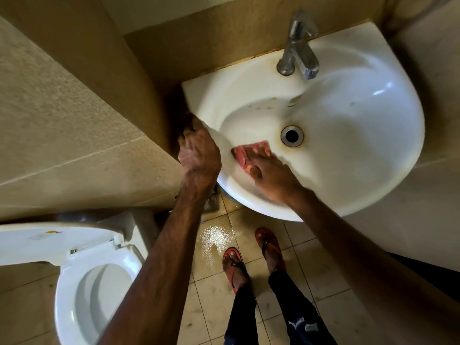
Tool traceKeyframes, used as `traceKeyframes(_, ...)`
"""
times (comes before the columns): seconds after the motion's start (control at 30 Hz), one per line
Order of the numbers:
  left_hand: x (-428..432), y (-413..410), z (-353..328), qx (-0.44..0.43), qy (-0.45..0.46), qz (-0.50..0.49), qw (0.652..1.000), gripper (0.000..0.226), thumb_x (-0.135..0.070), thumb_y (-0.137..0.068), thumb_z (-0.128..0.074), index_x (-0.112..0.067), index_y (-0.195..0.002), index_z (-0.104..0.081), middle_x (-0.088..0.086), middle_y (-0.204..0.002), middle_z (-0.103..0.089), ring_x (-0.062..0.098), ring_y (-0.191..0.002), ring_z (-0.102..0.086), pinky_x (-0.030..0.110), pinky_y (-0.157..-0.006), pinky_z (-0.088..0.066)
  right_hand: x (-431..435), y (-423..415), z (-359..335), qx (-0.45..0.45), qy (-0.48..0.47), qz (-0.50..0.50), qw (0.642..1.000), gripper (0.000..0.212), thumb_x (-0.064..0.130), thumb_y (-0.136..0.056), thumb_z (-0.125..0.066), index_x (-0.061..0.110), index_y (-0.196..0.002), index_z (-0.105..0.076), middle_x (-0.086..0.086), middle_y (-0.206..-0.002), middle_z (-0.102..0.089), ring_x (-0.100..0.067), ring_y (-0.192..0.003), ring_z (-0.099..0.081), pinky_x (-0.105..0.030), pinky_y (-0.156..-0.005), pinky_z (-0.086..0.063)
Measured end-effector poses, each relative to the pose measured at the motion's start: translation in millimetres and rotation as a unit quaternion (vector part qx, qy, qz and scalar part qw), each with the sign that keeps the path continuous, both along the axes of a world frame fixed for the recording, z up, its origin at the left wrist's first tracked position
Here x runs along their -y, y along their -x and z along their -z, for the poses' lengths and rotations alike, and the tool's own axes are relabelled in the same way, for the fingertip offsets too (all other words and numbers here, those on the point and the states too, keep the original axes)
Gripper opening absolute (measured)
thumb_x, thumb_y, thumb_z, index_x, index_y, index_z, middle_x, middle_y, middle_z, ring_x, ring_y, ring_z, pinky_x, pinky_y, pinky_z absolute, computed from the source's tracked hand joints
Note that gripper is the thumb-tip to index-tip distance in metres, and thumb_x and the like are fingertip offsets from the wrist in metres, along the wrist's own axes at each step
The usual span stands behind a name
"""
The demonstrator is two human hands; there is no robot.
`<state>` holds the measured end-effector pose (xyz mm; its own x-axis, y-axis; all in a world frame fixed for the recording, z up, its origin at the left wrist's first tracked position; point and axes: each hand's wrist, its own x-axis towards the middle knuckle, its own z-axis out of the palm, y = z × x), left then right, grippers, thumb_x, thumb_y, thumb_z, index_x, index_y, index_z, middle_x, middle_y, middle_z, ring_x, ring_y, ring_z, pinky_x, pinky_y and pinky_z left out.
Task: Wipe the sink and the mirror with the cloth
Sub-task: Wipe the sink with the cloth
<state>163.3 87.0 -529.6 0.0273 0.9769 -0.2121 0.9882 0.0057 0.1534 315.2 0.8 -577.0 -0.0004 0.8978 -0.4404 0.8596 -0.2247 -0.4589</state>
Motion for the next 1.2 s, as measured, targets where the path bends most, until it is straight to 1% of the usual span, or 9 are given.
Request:
traceKeyframes(0.1, 1.6, 0.7, -0.4, 0.011, -0.011, -0.006, 1.0, 0.062, -0.02, -0.105, -0.04, -0.003, -0.157, -0.011, 0.026, -0.14, -0.049, 0.039, -0.129, -0.05, 0.043, -0.104, -0.044, -23.6, -11.7, 30.6, 0.041, -0.034, 0.031, 0.998, 0.067, 0.017, -0.099, -0.052, 0.03, -0.16, -0.028, -0.014, -0.168, -0.023, -0.045, -0.147, -0.031, -0.053, -0.116, -0.038)
traceKeyframes(0.23, 0.9, 1.3, -0.3, 0.012, -0.007, -0.003, 1.0, 0.063, -0.019, -0.104, -0.041, -0.002, -0.157, -0.011, 0.026, -0.14, -0.048, 0.038, -0.128, -0.049, 0.042, -0.104, -0.043, -27.7, -14.8, 19.3, 0.051, -0.07, 0.047, 0.995, 0.058, 0.01, -0.096, -0.057, 0.023, -0.151, -0.046, -0.014, -0.153, -0.049, -0.041, -0.136, -0.048, -0.039, -0.103, -0.048)
traceKeyframes(0.33, 3.5, -3.5, 1.2, 0.0, -0.011, -0.006, 1.0, 0.066, -0.014, -0.101, -0.048, 0.001, -0.156, -0.014, 0.025, -0.144, -0.044, 0.036, -0.13, -0.046, 0.04, -0.106, -0.041, -6.9, -8.7, -10.3, 0.039, -0.044, -0.006, 0.998, 0.04, 0.015, -0.1, -0.055, 0.021, -0.139, -0.058, -0.014, -0.131, -0.065, -0.036, -0.115, -0.063, -0.028, -0.082, -0.045)
traceKeyframes(0.57, 26.8, -8.9, 7.2, -0.038, -0.096, 0.046, 0.994, 0.067, -0.003, -0.087, -0.052, 0.008, -0.149, -0.03, 0.024, -0.153, -0.036, 0.034, -0.144, -0.033, 0.039, -0.122, -0.022, 79.7, -11.0, -85.1, 0.024, -0.004, -0.04, 0.999, 0.042, 0.03, -0.103, -0.049, 0.03, -0.145, -0.052, -0.008, -0.122, -0.071, -0.029, -0.101, -0.068, -0.035, -0.089, -0.053)
traceKeyframes(0.8, 27.0, -6.0, 18.6, -0.039, -0.134, 0.048, 0.989, 0.067, -0.006, -0.083, -0.052, 0.007, -0.147, -0.036, 0.022, -0.155, -0.037, 0.031, -0.145, -0.033, 0.035, -0.123, -0.022, 56.8, -31.0, -55.3, 0.009, 0.036, -0.029, 0.999, 0.048, 0.025, -0.105, -0.047, 0.04, -0.151, -0.044, -0.01, -0.139, -0.063, -0.032, -0.111, -0.066, -0.035, -0.09, -0.051)
traceKeyframes(0.9, 29.8, -5.9, 22.5, -0.046, -0.143, 0.051, 0.987, 0.067, -0.006, -0.085, -0.05, 0.007, -0.148, -0.034, 0.022, -0.156, -0.034, 0.032, -0.146, -0.031, 0.035, -0.124, -0.021, 29.1, -41.2, -20.8, 0.026, 0.02, -0.02, 0.999, 0.047, 0.017, -0.104, -0.046, 0.031, -0.149, -0.046, -0.009, -0.15, -0.052, -0.033, -0.128, -0.056, -0.038, -0.099, -0.046)
traceKeyframes(1.0, 31.9, -4.4, 24.6, -0.044, -0.153, 0.051, 0.986, 0.064, -0.006, -0.087, -0.045, 0.006, -0.149, -0.033, 0.022, -0.158, -0.032, 0.032, -0.147, -0.03, 0.035, -0.125, -0.02, 2.9, -52.5, 6.8, 0.067, -0.049, -0.002, 0.997, 0.042, 0.007, -0.096, -0.054, 0.027, -0.133, -0.054, -0.008, -0.143, -0.052, -0.034, -0.13, -0.055, -0.037, -0.096, -0.048)
traceKeyframes(1.1, 33.6, -3.3, 25.3, -0.038, -0.159, 0.056, 0.985, 0.064, -0.005, -0.089, -0.042, 0.005, -0.151, -0.031, 0.021, -0.16, -0.029, 0.032, -0.149, -0.027, 0.035, -0.125, -0.017, -13.4, -59.4, 18.7, 0.1, -0.054, 0.028, 0.993, 0.049, 0.005, -0.092, -0.06, 0.018, -0.139, -0.054, -0.013, -0.151, -0.047, -0.038, -0.14, -0.045, -0.047, -0.109, -0.047)
traceKeyframes(1.2, 32.4, -1.7, 26.3, -0.037, -0.161, 0.056, 0.985, 0.063, -0.005, -0.09, -0.043, 0.004, -0.151, -0.031, 0.021, -0.16, -0.029, 0.032, -0.149, -0.028, 0.034, -0.125, -0.018, -8.8, -54.7, 7.4, 0.104, -0.075, 0.023, 0.991, 0.047, 0.006, -0.092, -0.06, 0.018, -0.137, -0.057, -0.011, -0.149, -0.05, -0.035, -0.138, -0.048, -0.044, -0.107, -0.046)
